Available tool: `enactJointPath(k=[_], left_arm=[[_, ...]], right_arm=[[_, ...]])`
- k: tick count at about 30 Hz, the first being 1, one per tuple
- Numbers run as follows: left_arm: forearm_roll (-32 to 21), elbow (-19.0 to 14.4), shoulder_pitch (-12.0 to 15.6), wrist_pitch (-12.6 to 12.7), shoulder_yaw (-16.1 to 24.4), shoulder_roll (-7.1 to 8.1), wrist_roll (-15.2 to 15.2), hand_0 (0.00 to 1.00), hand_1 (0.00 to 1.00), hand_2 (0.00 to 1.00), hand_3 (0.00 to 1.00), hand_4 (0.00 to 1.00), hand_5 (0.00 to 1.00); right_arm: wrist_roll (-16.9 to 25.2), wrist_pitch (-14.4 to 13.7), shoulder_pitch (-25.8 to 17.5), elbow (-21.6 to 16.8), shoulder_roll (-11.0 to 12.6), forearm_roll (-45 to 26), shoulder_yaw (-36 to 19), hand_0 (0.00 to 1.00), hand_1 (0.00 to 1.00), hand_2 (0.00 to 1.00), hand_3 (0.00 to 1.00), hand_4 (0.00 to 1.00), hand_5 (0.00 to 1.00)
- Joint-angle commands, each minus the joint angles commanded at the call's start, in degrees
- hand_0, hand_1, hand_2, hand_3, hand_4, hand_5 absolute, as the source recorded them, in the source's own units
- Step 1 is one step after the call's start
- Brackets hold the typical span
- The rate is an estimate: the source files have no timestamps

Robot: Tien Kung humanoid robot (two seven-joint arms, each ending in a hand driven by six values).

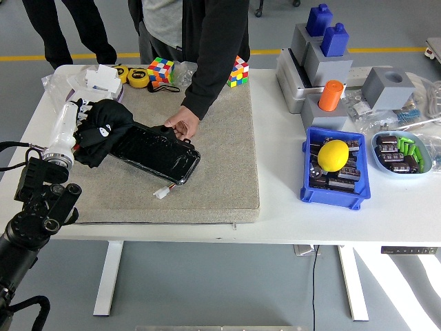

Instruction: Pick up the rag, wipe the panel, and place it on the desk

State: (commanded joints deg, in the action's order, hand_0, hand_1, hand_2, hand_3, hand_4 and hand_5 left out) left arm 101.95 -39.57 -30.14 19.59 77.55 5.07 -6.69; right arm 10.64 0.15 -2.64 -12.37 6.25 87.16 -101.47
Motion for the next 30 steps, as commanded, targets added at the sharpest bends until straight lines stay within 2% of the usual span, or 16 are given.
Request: enactJointPath(k=[5, 14, 22, 27, 30], left_arm=[[-0.17, -1.13, 0.27, -0.38, -1.14, 0.12, 0.67, 0.254, 0.278, 0.283, 0.556, 0.655, 0.002], [-1.99, -8.67, 1.80, -1.31, -8.03, 1.37, 3.31, 0.242, 0.275, 0.283, 0.557, 0.656, 0.002], [-3.85, -13.61, 3.00, -2.76, -13.79, 2.55, 6.08, 0.236, 0.273, 0.283, 0.558, 0.657, 0.002], [-4.98, -14.46, 3.49, -2.66, -15.31, 2.90, 5.96, 0.234, 0.272, 0.282, 0.558, 0.656, 0.002], [-5.60, -12.76, 2.78, -1.65, -13.59, 2.48, 4.25, 0.234, 0.272, 0.282, 0.558, 0.656, 0.002]], right_arm=[[0.04, 0.02, -0.04, -0.06, 0.09, -0.19, 0.23, 0.534, 0.555, 0.490, 0.521, 0.877, 0.352], [0.01, 0.02, -0.19, -0.02, 0.18, -0.01, 0.40, 0.534, 0.555, 0.489, 0.523, 0.877, 0.352], [0.03, 0.01, -0.19, -0.18, 0.18, -0.16, 0.37, 0.534, 0.554, 0.489, 0.522, 0.876, 0.351], [0.04, 0.01, -0.29, -0.17, 0.06, -0.04, 0.18, 0.534, 0.557, 0.489, 0.521, 0.877, 0.353], [0.06, 0.03, -0.17, -0.19, -0.03, -0.16, 0.34, 0.534, 0.557, 0.489, 0.521, 0.877, 0.353]])
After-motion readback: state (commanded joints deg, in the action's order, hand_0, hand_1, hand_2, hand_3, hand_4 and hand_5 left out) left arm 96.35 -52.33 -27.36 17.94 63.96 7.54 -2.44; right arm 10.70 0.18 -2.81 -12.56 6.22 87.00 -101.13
